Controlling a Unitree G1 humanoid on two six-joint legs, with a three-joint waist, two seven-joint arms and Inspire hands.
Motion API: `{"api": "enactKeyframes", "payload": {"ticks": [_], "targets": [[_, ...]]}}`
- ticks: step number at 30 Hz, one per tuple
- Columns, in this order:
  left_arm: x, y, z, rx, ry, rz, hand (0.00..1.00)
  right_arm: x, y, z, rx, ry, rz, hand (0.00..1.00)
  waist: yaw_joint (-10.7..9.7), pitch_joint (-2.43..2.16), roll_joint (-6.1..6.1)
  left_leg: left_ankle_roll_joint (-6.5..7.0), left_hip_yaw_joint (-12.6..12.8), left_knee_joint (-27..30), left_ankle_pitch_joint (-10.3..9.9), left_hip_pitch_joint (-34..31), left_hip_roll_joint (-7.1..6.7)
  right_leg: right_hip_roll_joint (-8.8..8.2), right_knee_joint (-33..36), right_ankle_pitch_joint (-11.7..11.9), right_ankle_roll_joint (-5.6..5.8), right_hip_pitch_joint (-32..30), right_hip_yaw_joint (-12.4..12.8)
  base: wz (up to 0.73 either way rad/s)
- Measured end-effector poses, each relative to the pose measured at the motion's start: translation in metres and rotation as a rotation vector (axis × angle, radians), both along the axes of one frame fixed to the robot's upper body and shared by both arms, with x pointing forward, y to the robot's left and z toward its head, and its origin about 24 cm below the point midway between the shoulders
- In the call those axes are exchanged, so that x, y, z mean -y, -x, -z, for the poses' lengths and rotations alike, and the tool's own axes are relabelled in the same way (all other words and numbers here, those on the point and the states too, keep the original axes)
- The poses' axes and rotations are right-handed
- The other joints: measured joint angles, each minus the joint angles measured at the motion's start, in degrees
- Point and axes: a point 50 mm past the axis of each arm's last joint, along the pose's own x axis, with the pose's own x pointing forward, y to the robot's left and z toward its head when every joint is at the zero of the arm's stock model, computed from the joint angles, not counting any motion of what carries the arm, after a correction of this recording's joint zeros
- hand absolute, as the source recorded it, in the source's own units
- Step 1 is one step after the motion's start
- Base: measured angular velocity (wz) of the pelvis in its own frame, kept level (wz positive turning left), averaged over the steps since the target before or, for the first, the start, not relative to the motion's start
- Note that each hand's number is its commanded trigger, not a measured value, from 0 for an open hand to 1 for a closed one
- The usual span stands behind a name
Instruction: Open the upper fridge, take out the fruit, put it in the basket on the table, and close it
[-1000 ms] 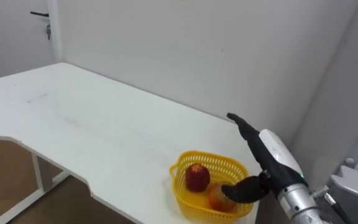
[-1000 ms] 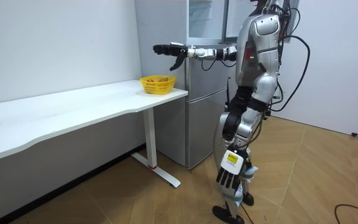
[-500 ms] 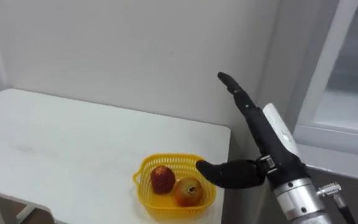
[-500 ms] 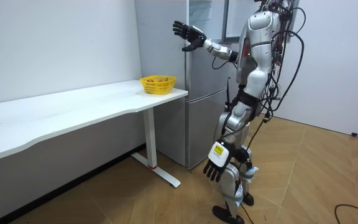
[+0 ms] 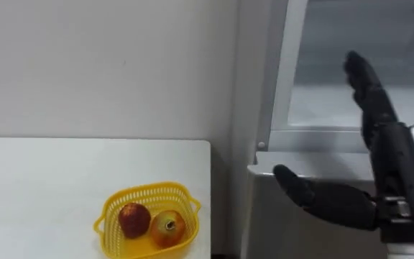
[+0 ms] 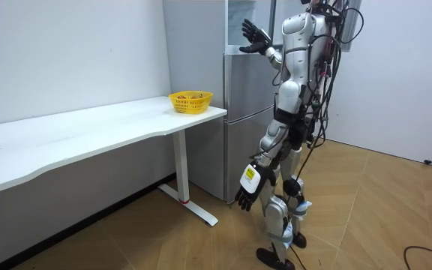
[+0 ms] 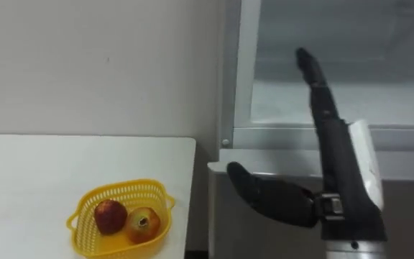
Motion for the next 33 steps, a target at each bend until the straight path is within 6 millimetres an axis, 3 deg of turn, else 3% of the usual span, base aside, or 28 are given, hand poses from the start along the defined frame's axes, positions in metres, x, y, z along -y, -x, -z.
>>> {"api": "enactKeyframes", "payload": {"ticks": [2,6,10,16,21,24,29,33], "targets": [[0.002,0.001,0.001,-0.001,0.003,-0.002,0.00,0.008,0.005,0.008,-0.036,-0.035,0.029,0.00,-1.12,-0.02,0.69,0.00,0.35,-0.14,0.01,0.04,0.02,0.08,0.01,0.01,0.00,-0.20,0.43,-0.10],[0.002,0.005,0.000,-0.002,-0.009,-0.006,0.00,0.026,0.016,0.024,-0.092,-0.078,0.123,0.00,-1.76,0.12,0.89,-0.01,1.88,-0.22,0.01,0.81,0.25,0.36,-0.02,0.03,-0.07,-0.23,1.91,-0.19],[0.001,0.005,0.000,0.005,-0.017,-0.005,0.00,0.033,0.023,0.038,-0.137,-0.104,0.161,0.00,-2.63,0.02,0.13,-0.02,3.36,-0.30,0.01,0.95,0.32,0.46,-0.15,-0.10,-0.02,-0.66,2.73,-0.11],[-0.001,0.003,-0.001,0.023,-0.035,-0.055,0.00,0.055,0.042,0.106,-0.449,-0.283,0.291,0.00,-3.31,-0.09,-0.82,-0.02,4.63,-0.74,0.01,1.20,0.39,0.64,-0.03,0.12,0.13,-1.32,3.93,-0.12],[-0.002,0.001,-0.002,0.039,-0.041,-0.075,0.00,0.068,0.073,0.166,-0.690,-0.489,0.451,0.00,-3.34,0.06,-1.04,-0.02,4.84,-0.75,0.00,1.47,0.37,0.64,-0.05,0.22,0.13,-1.33,4.15,-0.05],[-0.001,0.002,-0.002,0.056,-0.042,-0.089,0.00,0.073,0.087,0.188,-0.782,-0.622,0.529,0.00,-3.38,0.29,-0.89,-0.02,4.82,-0.77,0.00,1.46,0.35,0.66,-0.07,0.21,0.14,-1.39,4.71,-0.03],[-0.004,0.013,-0.003,0.040,-0.049,-0.137,0.00,0.084,0.107,0.209,-0.837,-0.763,0.672,0.00,-4.12,0.22,-0.49,-0.02,4.73,-0.77,0.00,1.60,0.36,0.73,-0.18,0.20,0.14,-1.23,4.59,0.00],[-0.004,0.017,-0.004,0.040,-0.050,-0.147,0.00,0.096,0.129,0.231,-0.862,-0.989,0.857,0.00,-4.63,0.28,-0.88,-0.02,4.59,-0.69,0.00,1.91,0.31,0.55,-0.29,-0.03,0.16,-0.62,4.01,0.07]]}}
